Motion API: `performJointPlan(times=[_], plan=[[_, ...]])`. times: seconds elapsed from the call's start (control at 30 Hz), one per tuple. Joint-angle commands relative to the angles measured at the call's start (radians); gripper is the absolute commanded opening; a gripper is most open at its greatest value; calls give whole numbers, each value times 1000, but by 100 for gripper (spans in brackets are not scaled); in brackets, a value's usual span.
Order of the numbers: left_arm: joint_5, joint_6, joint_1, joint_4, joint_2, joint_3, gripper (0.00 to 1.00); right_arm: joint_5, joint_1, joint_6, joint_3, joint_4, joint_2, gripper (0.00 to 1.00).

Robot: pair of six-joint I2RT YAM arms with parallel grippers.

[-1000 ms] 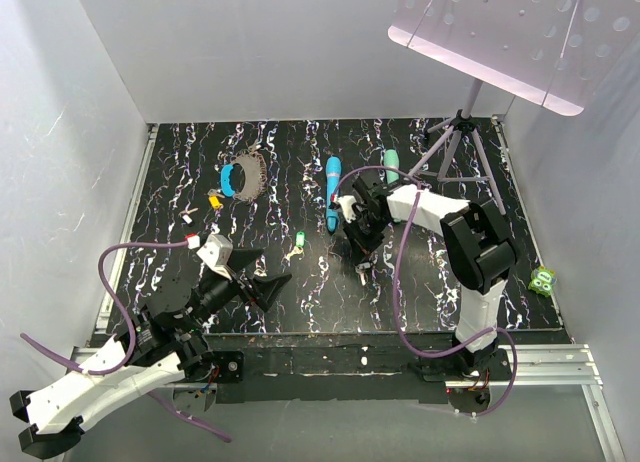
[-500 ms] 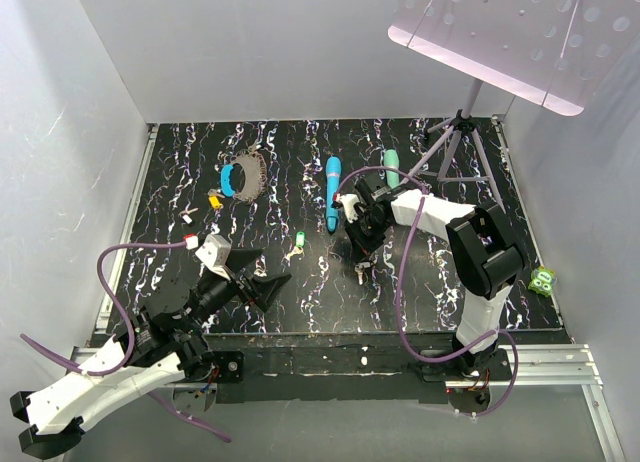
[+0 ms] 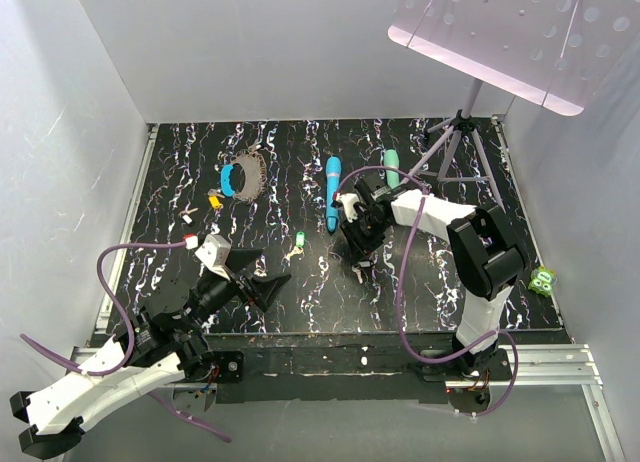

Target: Put the keys on the keyring

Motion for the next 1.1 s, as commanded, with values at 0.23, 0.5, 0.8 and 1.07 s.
performJointPlan(times=[0.23, 0.5, 0.8, 1.07], plan=[[8, -11, 3, -1, -3, 4, 98, -15, -9, -2, 18, -5, -114, 37], [11, -20, 3, 0, -3, 5, 98, -82, -25, -41, 18, -25, -177, 37], [-37, -69, 5, -46, 9, 13, 98, -303, -44, -216, -11, -111, -369, 37], [-180, -135, 5, -194, 113, 103, 98, -418, -104, -318, 6, -240, -576, 38]])
